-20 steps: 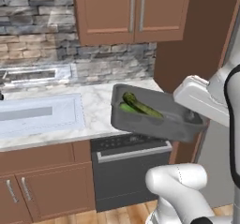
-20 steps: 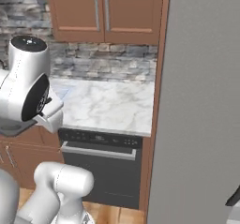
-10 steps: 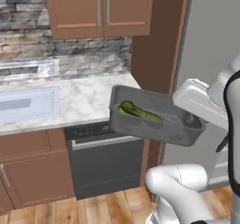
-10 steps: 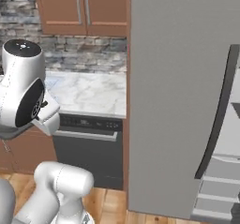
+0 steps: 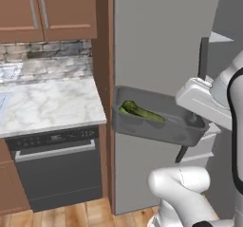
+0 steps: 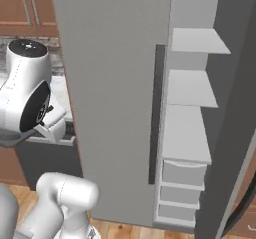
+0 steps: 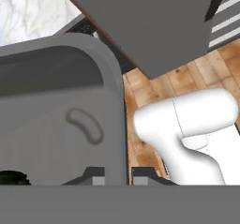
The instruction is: Take the squash and avocado out of the freezer and place them in the tupperware container on the counter. Then put the tupperware containing the vegetables back in the freezer.
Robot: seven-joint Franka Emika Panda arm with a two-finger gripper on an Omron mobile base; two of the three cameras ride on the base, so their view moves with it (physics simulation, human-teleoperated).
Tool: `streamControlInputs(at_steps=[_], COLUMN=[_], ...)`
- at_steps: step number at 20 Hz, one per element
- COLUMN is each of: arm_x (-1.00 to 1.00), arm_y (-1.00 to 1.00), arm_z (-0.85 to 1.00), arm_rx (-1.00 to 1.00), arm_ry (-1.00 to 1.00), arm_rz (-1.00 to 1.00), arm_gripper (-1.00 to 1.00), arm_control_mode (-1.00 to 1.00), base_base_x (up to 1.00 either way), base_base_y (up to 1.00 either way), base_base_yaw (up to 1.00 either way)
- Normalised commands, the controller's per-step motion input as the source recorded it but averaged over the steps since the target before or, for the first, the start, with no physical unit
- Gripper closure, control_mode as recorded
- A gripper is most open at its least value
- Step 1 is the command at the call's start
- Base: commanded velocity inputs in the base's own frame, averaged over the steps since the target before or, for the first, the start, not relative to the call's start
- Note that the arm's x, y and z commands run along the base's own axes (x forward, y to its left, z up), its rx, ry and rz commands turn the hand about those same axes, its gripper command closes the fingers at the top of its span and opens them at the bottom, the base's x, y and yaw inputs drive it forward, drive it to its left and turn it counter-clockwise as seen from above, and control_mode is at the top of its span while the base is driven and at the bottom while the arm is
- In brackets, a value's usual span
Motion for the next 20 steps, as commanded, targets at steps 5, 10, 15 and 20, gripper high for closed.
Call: streamControlInputs(at_steps=[5, 10, 15, 20], arm_x=[0.00, 0.00, 0.00, 0.00], arm_y=[0.00, 0.00, 0.00, 0.00], arm_z=[0.00, 0.00, 0.00, 0.00], arm_rx=[0.00, 0.00, 0.00, 0.00], arm_ry=[0.00, 0.00, 0.00, 0.00], arm_rz=[0.00, 0.00, 0.00, 0.00], arm_gripper=[1.00, 1.00, 1.00, 1.00], arm_control_mode=[1.00, 1.00, 1.00, 1.00], base_base_x=[0.32, 0.35, 0.47, 0.43], base_base_y=[-0.88, -0.61, -0.39, -0.46], base_base_yaw=[0.00, 0.01, 0.07, 0.07])
